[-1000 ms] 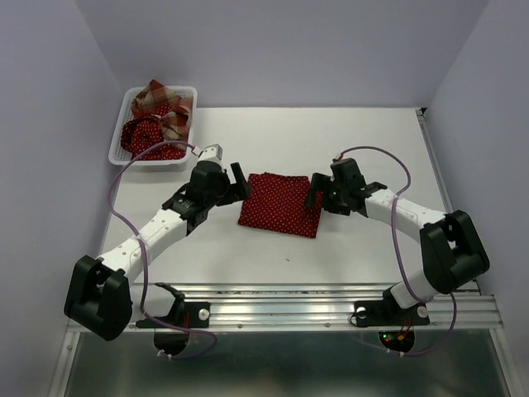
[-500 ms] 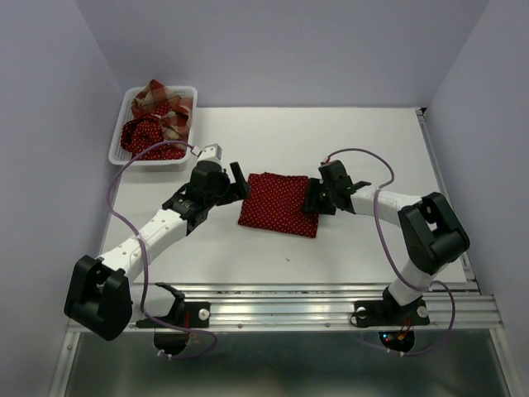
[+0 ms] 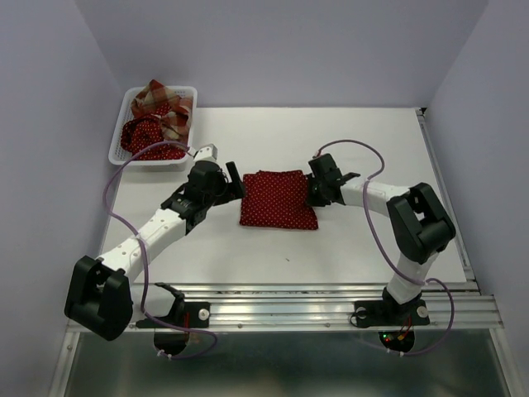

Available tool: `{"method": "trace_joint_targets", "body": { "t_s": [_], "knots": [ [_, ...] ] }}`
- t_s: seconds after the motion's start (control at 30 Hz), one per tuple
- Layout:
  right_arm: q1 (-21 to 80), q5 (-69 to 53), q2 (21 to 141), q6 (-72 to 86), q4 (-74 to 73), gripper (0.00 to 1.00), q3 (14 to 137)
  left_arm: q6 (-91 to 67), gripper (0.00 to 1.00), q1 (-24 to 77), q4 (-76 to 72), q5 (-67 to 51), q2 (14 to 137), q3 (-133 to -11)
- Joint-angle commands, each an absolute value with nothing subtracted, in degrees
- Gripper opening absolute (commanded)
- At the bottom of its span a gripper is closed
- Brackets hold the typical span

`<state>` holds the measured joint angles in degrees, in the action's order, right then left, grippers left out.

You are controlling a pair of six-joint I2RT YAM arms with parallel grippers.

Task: Fold and stack the skirts
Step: Neatly place the folded skirt to the corner

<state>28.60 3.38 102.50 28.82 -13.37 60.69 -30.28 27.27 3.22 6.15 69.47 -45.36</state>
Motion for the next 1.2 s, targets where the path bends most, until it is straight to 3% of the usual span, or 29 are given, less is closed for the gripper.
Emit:
{"method": "trace_joint_targets", "body": {
  "t_s": [0.0,0.3,0.53,1.17],
  "knots": [
    [26.30,13.52,105.02,18.65,-18.01,0.01,66.17,-29.71,0.99,26.11,3.87,8.26,68.90,-47.72],
    [12.76,14.14,110.91,-1.47,-19.69,0.01,79.53,-28.30,0.99,22.59,4.39,8.70,71.45,-50.62],
    [1.16,13.97,119.07,-8.69,-22.49,0.01,93.83,-26.81,0.99,19.78,4.48,9.49,77.51,-56.41],
    [-10.54,13.80,146.68,-6.68,-28.74,0.01,133.84,-23.73,0.99,15.03,3.95,8.08,88.24,-69.52]
  ]
}}
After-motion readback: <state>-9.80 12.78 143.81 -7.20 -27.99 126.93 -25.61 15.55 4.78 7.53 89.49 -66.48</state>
